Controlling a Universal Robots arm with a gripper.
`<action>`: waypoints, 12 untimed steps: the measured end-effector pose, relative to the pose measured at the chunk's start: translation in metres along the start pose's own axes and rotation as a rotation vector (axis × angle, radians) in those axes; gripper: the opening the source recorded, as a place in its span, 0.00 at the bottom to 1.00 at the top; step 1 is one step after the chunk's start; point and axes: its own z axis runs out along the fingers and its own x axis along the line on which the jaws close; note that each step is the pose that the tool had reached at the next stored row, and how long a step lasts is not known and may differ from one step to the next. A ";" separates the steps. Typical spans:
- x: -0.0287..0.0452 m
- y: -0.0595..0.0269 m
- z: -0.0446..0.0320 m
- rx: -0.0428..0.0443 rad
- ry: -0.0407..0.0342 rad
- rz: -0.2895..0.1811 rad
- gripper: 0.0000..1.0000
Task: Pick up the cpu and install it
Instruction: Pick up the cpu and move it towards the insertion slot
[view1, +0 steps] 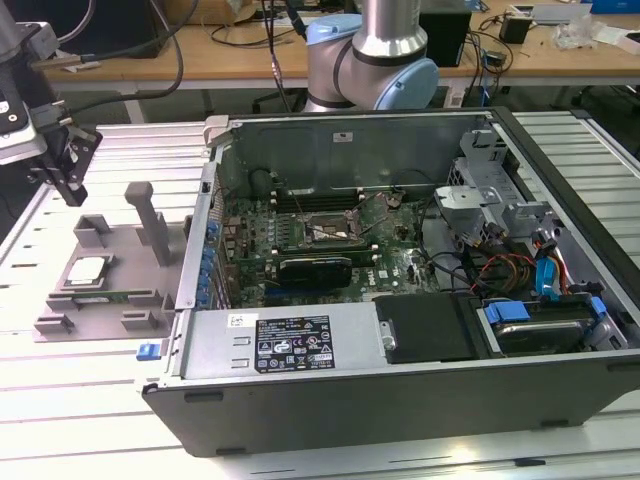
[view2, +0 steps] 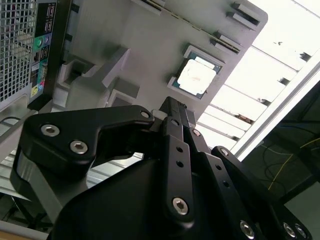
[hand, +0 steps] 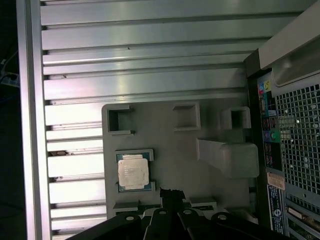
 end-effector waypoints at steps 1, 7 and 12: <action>0.0000 0.0000 0.0000 0.0000 0.0000 0.000 0.11; 0.0001 -0.0001 0.0006 -0.0002 -0.0002 0.000 0.11; 0.0039 -0.0008 0.0128 -0.0019 0.0000 0.000 0.11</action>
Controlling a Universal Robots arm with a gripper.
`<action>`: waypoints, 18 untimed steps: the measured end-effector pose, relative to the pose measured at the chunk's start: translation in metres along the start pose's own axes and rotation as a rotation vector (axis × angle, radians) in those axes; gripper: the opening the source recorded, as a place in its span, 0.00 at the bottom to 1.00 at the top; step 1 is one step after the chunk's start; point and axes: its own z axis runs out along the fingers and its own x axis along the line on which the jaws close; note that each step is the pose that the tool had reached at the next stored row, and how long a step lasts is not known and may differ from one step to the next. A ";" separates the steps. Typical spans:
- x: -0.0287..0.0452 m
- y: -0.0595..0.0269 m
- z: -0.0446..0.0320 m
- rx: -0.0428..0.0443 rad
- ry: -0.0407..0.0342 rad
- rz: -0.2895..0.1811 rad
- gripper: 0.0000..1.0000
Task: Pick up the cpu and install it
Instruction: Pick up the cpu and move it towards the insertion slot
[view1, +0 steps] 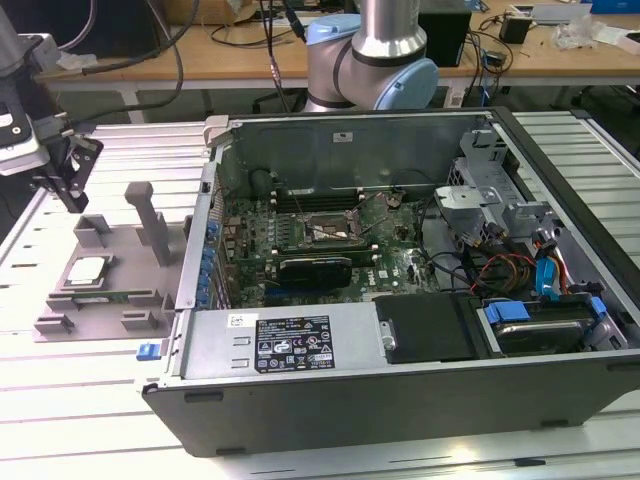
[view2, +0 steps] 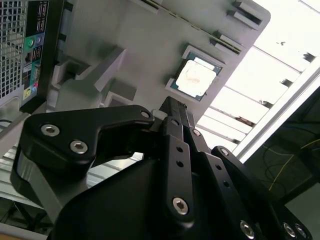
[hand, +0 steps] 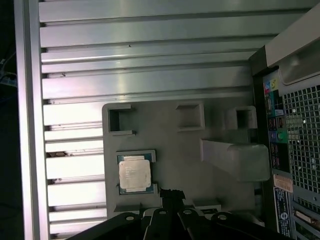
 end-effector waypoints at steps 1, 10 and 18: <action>0.0007 -0.0002 0.0027 -0.0001 0.0001 0.000 0.11; 0.0056 -0.0015 0.0244 -0.0017 0.0002 0.000 0.11; 0.0195 -0.0041 0.0496 -0.0017 0.0001 0.000 0.11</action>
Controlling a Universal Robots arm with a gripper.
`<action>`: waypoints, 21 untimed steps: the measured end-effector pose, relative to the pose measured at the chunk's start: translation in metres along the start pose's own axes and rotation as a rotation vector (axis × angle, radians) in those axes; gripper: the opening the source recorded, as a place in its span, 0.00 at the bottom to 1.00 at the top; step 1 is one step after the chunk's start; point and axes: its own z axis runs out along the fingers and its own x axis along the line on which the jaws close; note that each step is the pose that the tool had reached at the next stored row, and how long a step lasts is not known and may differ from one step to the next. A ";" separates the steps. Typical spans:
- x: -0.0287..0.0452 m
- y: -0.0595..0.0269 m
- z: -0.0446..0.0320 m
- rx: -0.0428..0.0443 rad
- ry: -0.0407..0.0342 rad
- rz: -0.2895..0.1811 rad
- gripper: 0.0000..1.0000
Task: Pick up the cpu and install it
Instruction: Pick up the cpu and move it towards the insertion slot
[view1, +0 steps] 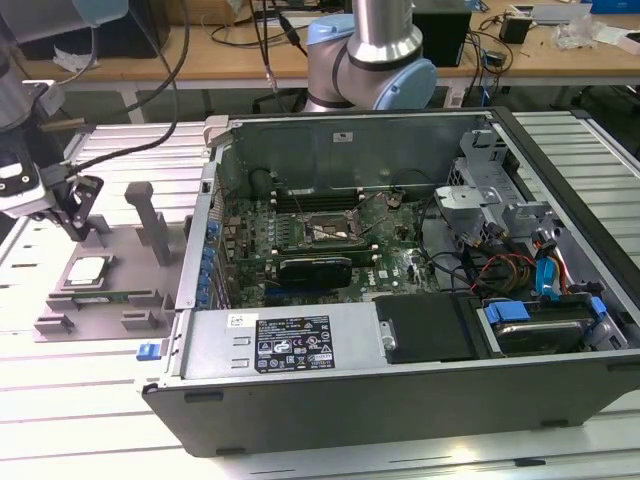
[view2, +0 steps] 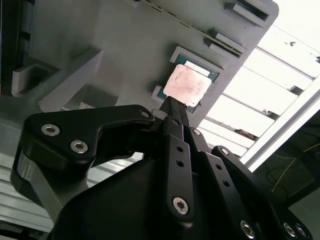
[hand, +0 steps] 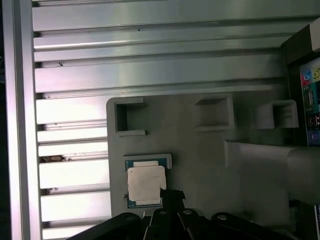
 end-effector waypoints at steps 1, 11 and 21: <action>0.0008 -0.0005 0.0032 0.0000 0.0000 0.000 0.11; 0.0079 -0.0081 0.0211 0.0000 0.0000 0.000 0.11; 0.0138 -0.0119 0.0406 -0.0001 0.0001 -0.002 0.11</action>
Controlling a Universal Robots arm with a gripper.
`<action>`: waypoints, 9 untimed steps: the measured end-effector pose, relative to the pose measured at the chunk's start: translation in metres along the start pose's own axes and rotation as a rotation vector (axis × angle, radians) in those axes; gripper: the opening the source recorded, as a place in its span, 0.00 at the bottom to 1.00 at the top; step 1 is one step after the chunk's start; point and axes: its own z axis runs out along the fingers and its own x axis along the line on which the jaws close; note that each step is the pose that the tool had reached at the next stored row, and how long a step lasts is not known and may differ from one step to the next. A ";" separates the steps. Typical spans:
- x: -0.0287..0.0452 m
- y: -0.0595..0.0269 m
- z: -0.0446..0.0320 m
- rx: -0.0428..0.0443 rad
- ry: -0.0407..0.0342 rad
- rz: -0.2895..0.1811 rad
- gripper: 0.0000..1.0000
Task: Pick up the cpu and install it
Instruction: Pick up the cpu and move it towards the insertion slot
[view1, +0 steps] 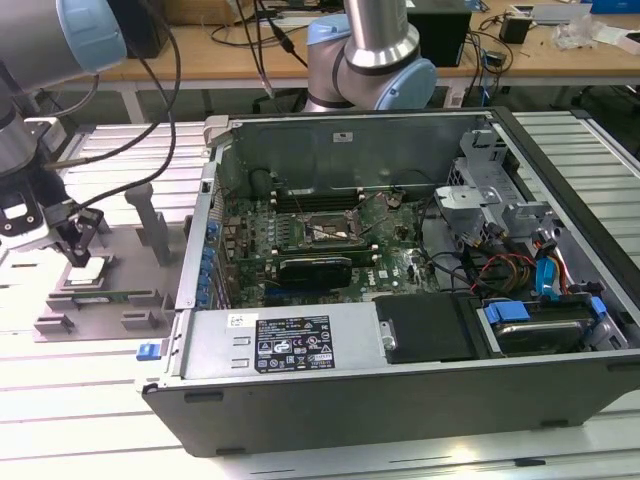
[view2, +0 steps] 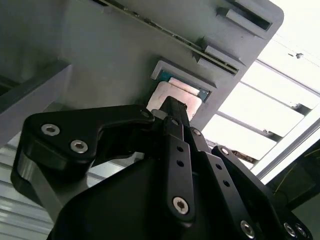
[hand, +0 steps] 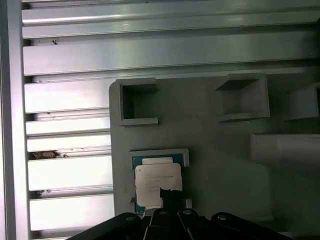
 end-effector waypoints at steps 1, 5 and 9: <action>0.0018 -0.0002 0.0030 -0.0001 -0.0001 0.000 0.11; 0.0053 -0.0009 0.0097 0.0001 0.0002 -0.002 0.11; 0.0053 -0.0008 0.0099 0.0001 0.0001 -0.002 0.11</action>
